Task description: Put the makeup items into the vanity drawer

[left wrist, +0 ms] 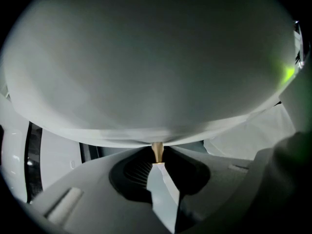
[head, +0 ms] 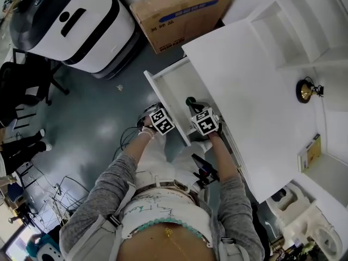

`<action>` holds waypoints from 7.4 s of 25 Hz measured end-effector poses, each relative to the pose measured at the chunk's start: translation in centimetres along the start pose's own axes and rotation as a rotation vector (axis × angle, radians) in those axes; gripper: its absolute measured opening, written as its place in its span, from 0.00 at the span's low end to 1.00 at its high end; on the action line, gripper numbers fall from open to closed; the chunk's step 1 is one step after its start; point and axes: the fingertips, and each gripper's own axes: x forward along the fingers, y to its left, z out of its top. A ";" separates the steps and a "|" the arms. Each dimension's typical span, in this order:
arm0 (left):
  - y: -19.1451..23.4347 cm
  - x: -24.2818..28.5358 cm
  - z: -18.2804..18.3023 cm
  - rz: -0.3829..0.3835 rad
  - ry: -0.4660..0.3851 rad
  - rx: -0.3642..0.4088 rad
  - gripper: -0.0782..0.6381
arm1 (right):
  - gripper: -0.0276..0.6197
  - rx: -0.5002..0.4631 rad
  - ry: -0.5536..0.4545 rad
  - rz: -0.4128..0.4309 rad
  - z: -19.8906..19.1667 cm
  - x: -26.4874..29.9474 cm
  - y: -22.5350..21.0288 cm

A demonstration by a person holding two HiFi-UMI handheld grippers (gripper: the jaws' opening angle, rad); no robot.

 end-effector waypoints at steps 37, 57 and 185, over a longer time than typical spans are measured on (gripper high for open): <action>0.2 0.4 1.5 -0.010 -0.002 0.021 0.22 | 0.09 0.048 -0.066 -0.018 -0.3 -5.6 1.6; 0.5 0.9 3.0 -0.016 -0.005 0.032 0.22 | 0.09 0.102 -0.104 -0.059 -1.1 -8.3 1.1; 2.0 4.7 16.5 -0.042 -0.003 0.093 0.22 | 0.09 0.495 -0.334 -0.473 -9.3 -31.6 -0.6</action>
